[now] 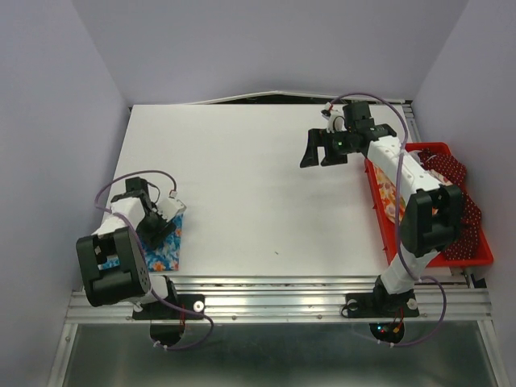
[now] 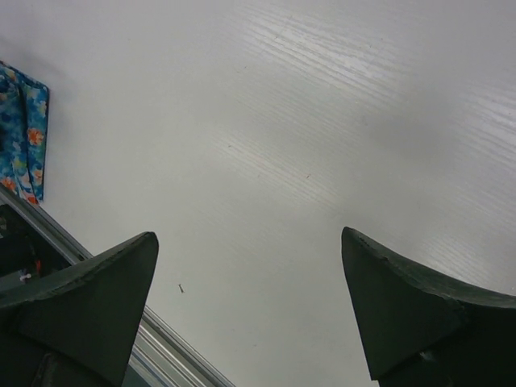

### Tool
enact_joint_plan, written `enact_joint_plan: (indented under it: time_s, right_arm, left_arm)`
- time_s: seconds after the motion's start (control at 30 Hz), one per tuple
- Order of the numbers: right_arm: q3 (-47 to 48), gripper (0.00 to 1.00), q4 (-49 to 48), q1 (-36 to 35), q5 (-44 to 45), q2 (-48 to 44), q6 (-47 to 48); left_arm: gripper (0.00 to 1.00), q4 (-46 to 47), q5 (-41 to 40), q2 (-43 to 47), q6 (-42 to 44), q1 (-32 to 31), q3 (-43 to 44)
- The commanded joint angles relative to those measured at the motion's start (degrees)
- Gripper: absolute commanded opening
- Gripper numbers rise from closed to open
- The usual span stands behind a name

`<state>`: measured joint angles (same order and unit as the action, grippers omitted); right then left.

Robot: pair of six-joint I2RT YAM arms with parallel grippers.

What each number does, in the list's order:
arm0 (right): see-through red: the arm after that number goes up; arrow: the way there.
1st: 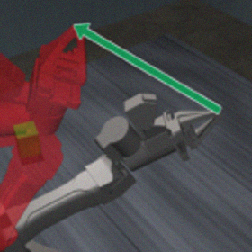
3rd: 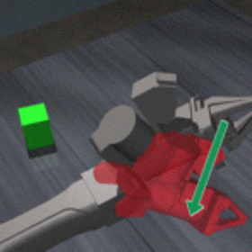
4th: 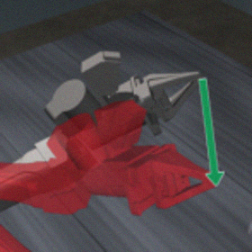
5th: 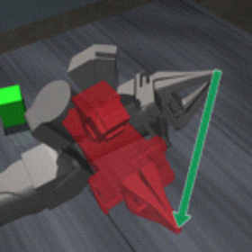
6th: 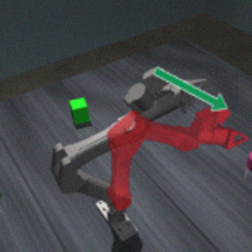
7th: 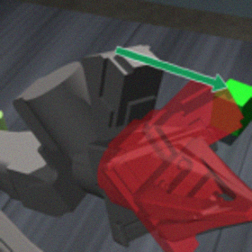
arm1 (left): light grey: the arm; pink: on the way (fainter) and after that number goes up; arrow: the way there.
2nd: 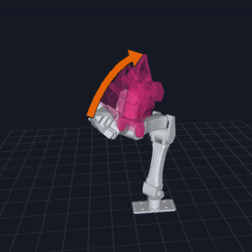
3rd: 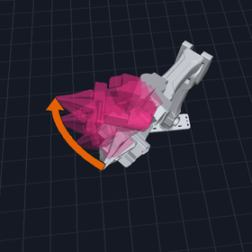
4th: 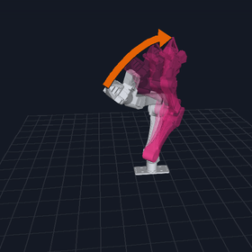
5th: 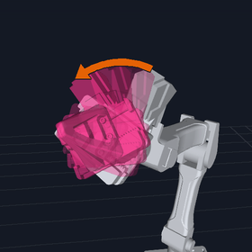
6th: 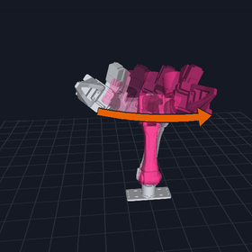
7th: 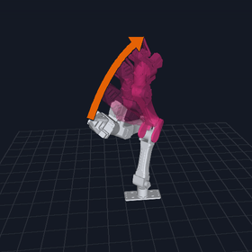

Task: Fold and stack the skirts
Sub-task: Neatly place the folded skirt to the corner

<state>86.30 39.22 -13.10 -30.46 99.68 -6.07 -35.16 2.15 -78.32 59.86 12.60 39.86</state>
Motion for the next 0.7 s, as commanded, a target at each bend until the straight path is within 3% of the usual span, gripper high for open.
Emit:
enact_joint_plan:
  time_s: [0.0, 0.37, 0.67]
  right_arm:
    - [-0.9, 1.0, -0.8, 0.0, -0.1, -3.8, 0.4]
    - [-1.9, 1.0, 0.2, 0.0, 1.5, -5.5, 1.6]
    - [-1.8, 1.0, 0.3, 0.0, 1.7, -5.6, 1.6]
  left_arm:
    - [0.72, 0.4, -4.5, -4.4, 8.7, 3.7, -1.3]
    - [0.71, 3.4, -4.1, -9.3, 13.2, 5.2, 5.8]
    - [0.71, 2.8, -0.5, -18.5, 10.1, 4.5, 15.0]
